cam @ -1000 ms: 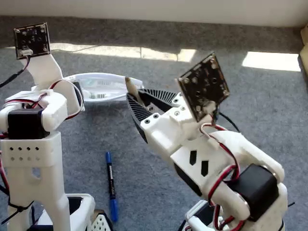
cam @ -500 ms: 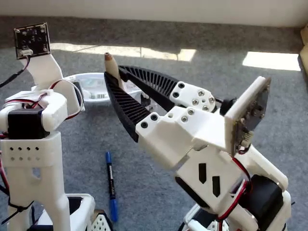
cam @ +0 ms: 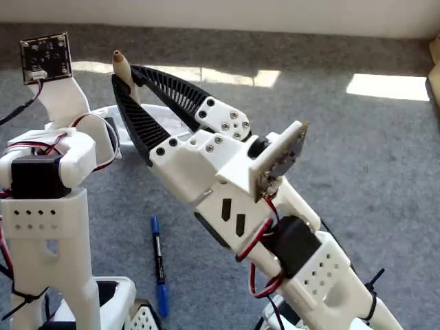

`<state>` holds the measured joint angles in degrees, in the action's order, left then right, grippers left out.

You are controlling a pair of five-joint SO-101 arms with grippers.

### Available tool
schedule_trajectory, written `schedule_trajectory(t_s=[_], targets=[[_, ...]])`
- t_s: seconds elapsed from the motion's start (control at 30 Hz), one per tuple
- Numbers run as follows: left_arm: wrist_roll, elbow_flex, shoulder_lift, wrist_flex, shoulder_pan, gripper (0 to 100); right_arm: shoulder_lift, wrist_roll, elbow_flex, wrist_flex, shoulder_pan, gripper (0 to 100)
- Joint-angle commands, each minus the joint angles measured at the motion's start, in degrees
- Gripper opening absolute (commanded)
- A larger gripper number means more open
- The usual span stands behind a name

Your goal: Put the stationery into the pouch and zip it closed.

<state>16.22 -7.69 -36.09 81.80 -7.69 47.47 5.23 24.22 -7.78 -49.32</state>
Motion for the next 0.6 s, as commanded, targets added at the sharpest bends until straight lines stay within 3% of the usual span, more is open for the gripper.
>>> schedule_trajectory(t_s=[0.0, 0.2, 0.57], targets=[[0.2, 0.6, -2.2, -1.3, 0.8, 1, 0.8, 4.1, 5.2, 9.8, 2.7, 0.5], [0.2, 0.6, -2.2, -1.3, 0.8, 1, 0.8, 6.6, 13.0, 17.0, 5.0, 0.5], [0.1, -0.7, -2.3, -1.7, 0.8, 1, 1.4, 6.9, 19.3, 17.1, 6.5, 0.5]])
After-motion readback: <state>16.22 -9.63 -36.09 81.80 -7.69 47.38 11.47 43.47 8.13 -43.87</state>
